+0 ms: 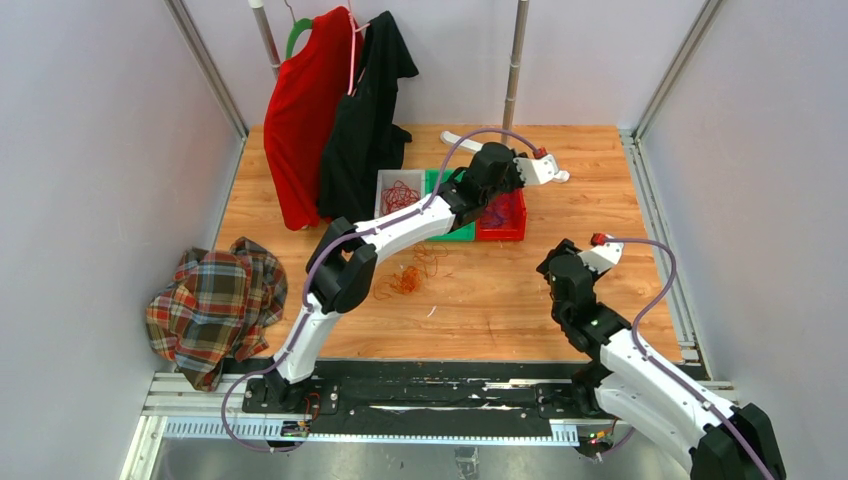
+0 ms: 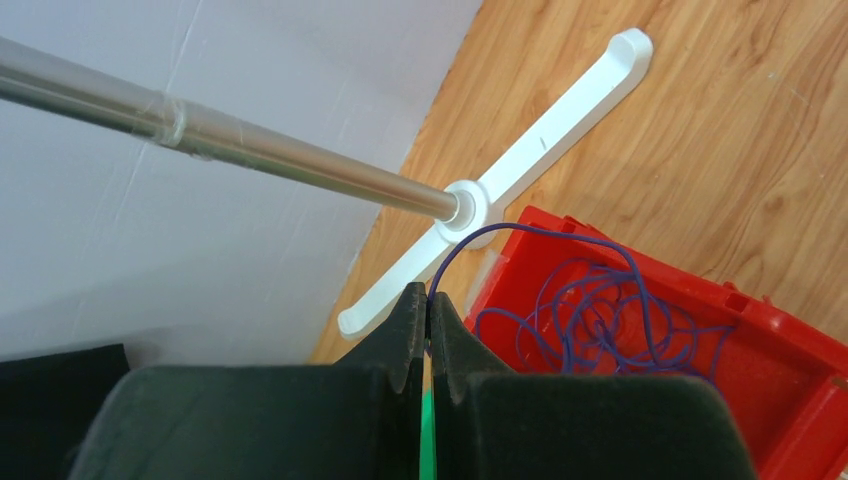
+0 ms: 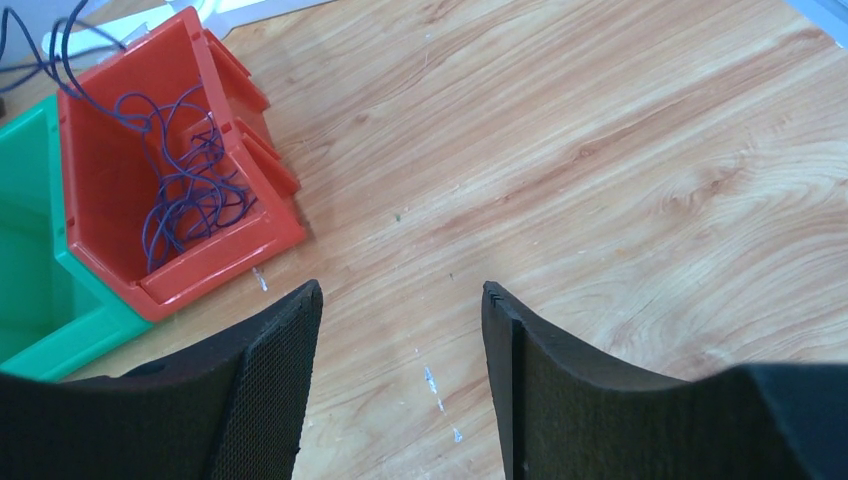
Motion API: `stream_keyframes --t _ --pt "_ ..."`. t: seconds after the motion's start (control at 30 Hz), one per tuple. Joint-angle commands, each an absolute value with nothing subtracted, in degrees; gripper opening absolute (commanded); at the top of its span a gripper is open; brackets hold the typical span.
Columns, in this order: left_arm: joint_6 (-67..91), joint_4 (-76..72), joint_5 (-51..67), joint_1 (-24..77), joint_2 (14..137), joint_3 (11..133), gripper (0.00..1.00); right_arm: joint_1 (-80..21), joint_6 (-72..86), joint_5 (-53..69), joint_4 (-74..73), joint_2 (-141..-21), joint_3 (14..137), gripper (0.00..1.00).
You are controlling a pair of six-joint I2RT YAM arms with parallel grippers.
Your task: Untangle the cables
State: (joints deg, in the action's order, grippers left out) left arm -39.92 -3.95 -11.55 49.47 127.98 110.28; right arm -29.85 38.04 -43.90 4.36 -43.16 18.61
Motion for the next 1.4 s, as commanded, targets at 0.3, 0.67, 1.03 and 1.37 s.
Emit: stream_keyframes --t 0.3,0.67,1.03,1.37 --pt "-36.0 -1.6 -7.2 49.3 132.5 111.7 0.00 -27.0 35.3 -41.9 2.3 -41.5 22.1 0.59" --pt "-34.0 -1.5 -7.9 49.4 133.8 107.1 0.05 -23.0 35.7 -37.9 1.6 -42.4 22.9 0.58" --pt "-28.9 12.0 6.5 45.7 130.4 114.0 0.82 -22.5 33.6 -37.9 1.4 -45.1 26.1 0.58" --pt "-27.5 33.4 14.3 39.8 120.6 122.9 0.92 -22.0 31.9 -33.4 3.9 -49.4 29.8 0.58"
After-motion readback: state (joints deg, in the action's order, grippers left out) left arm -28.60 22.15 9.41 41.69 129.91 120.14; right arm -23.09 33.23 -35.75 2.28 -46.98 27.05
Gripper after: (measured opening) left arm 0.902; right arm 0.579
